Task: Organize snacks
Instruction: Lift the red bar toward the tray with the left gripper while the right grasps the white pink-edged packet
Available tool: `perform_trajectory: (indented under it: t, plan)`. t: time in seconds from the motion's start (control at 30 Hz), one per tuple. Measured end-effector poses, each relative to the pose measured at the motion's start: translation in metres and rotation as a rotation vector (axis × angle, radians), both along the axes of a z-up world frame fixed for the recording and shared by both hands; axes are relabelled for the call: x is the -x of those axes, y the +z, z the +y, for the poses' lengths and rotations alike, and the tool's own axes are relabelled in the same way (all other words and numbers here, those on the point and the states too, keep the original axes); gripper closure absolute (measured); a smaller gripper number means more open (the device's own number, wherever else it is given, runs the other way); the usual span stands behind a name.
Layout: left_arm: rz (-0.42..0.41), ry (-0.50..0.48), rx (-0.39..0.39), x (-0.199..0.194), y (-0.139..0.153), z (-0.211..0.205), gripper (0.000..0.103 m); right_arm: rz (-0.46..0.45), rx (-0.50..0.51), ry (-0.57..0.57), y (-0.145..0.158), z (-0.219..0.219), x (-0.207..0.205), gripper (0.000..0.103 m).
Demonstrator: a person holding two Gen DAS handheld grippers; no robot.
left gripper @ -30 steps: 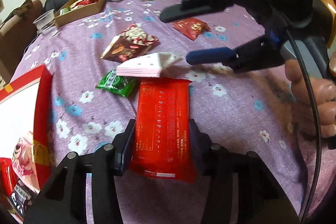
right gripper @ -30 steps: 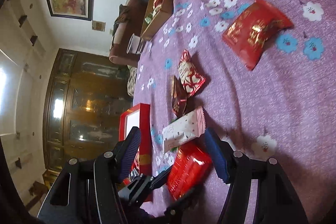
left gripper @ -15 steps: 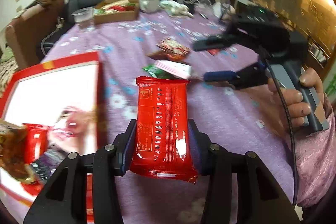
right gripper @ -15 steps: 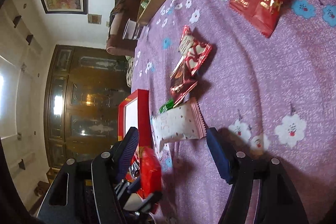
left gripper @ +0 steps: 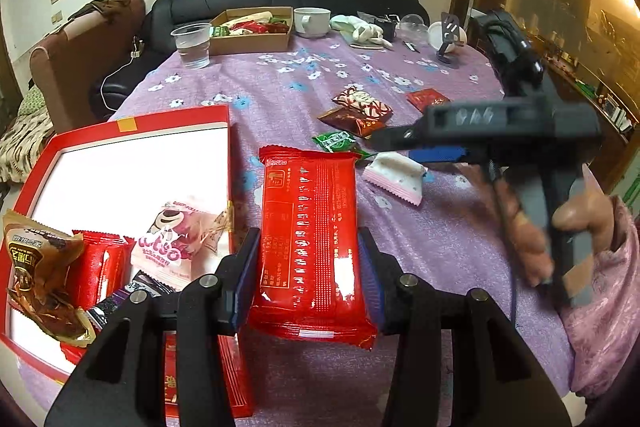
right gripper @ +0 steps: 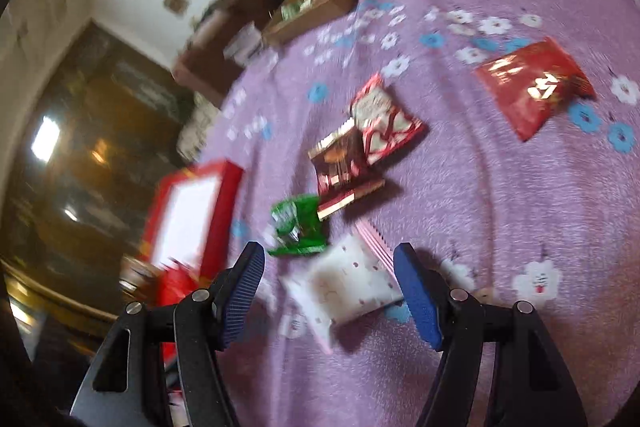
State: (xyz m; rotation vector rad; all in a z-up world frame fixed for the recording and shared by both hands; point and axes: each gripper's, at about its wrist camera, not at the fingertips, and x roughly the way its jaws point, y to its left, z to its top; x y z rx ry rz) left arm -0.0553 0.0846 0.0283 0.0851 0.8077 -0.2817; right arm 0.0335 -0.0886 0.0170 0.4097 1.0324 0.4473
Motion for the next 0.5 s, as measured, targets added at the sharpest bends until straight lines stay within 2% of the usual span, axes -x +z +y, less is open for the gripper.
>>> perform_trajectory:
  t: [0.07, 0.27, 0.3, 0.37, 0.43, 0.5]
  plan:
    - [0.001, 0.004, 0.003, 0.001, 0.001, 0.001, 0.059, -0.048, 0.121, 0.043, 0.001, 0.016, 0.005, 0.029]
    - [-0.001, 0.032, 0.006, -0.002, 0.003, 0.006, 0.059, -0.171, 0.446, 0.153, -0.006, 0.052, 0.025, 0.029]
    - [-0.002, 0.035, 0.005, -0.002, 0.003, 0.007, 0.059, -0.184, 0.494, 0.162, -0.007, 0.056, 0.027, 0.033]
    - [0.0, 0.036, 0.007, -0.002, 0.003, 0.007, 0.059, -0.184, 0.501, 0.15, -0.005, 0.057, 0.028, 0.048]
    - [0.003, 0.035, 0.007, -0.002, 0.003, 0.007, 0.059, -0.161, 0.492, 0.099, -0.005, 0.046, 0.021, 0.079]
    - [-0.001, 0.033, 0.008, -0.001, 0.004, 0.007, 0.059, -0.121, 0.423, 0.061, -0.003, 0.031, 0.016, 0.088]
